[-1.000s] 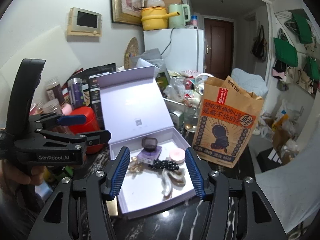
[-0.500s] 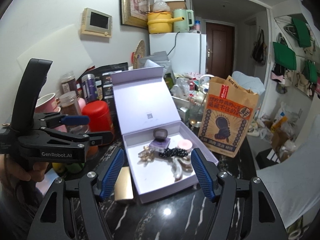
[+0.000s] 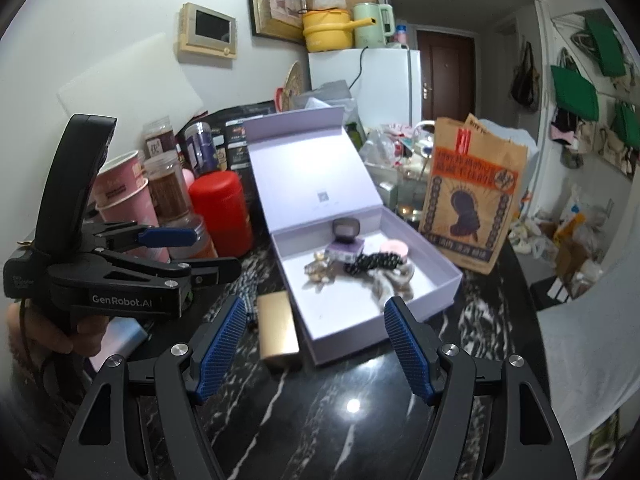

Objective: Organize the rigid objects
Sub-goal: 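Withdraw both grippers from the box toward the gold box and gingham scrunchie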

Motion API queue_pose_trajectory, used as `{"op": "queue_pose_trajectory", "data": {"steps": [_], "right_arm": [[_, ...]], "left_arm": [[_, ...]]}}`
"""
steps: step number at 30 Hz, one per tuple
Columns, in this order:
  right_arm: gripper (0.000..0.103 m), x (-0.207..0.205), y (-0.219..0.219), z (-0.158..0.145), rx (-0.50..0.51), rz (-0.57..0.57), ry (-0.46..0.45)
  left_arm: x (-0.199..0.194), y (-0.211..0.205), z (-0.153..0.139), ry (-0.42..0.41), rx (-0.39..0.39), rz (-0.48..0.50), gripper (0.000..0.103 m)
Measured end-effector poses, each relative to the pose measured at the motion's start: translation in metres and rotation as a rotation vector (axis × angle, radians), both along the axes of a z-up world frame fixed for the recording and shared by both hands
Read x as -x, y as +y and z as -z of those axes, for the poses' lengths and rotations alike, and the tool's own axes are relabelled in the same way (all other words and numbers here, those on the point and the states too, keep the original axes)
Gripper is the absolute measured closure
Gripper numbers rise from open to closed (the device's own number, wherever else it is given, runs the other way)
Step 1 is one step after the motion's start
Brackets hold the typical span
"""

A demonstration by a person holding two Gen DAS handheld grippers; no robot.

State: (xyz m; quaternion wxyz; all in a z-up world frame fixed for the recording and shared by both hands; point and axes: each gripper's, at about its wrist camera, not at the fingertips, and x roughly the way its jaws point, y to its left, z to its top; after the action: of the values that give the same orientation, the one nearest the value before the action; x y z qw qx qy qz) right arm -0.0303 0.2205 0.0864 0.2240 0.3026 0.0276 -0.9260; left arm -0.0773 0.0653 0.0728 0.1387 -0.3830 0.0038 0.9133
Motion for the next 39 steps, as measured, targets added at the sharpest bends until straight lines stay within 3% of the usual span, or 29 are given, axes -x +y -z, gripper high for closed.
{"op": "queue_pose_trajectory", "data": {"steps": [10, 20, 30, 39], "right_arm": [[0.030, -0.017, -0.004, 0.026, -0.011, -0.003, 0.010], [0.030, -0.019, -0.002, 0.048, -0.020, -0.003, 0.001], [0.030, -0.003, 0.011, 0.081, 0.012, 0.026, -0.095], [0.030, 0.008, 0.034, 0.098, 0.021, 0.086, -0.154]], "left_arm": [[-0.006, -0.004, 0.032, -0.011, 0.016, -0.019, 0.021], [0.006, 0.006, 0.070, -0.075, -0.005, -0.066, 0.021], [0.025, 0.026, 0.101, -0.130, 0.087, -0.146, 0.021], [0.038, 0.038, 0.115, -0.166, 0.082, -0.188, 0.021]]}}
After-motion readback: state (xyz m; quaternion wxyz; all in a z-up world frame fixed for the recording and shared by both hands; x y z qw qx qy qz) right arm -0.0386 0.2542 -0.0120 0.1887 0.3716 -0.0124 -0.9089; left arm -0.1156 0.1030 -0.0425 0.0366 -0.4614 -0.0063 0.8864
